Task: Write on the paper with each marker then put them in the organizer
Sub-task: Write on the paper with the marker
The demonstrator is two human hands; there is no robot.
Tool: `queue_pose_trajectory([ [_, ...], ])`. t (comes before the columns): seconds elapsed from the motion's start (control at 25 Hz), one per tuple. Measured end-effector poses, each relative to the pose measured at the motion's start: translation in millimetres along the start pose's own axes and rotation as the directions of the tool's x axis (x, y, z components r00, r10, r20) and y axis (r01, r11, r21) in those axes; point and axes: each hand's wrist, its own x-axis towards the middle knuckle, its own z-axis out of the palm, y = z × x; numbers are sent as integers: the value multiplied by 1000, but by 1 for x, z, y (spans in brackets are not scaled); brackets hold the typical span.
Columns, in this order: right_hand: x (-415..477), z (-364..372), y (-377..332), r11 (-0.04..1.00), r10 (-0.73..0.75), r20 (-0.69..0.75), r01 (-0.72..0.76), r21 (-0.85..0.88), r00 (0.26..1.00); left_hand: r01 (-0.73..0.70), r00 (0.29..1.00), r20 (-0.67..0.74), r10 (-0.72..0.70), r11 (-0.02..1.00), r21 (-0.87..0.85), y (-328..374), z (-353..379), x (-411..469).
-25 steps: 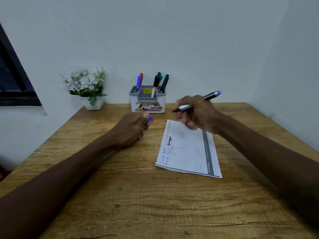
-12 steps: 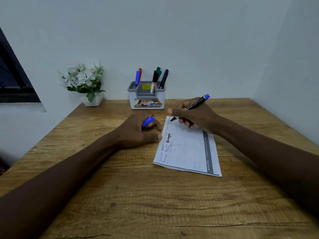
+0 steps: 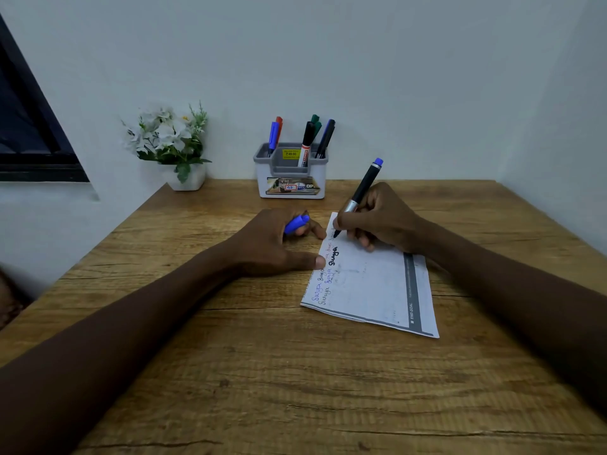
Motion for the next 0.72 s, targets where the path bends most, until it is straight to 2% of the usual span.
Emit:
queue_pose_trajectory([
  [0.36, -3, 0, 3, 990, -38, 44, 44, -133, 998, -47, 999, -1, 47, 999, 13, -2, 0, -1],
  [0.56, -3, 0, 3, 988, -55, 75, 65, -138, 996, -65, 998, 1, 65, 998, 12, -2, 0, 0],
  [0.72, 0, -1, 7, 988, -28, 36, 33, -148, 999, -55, 998, 18, 55, 998, 14, -3, 0, 1],
])
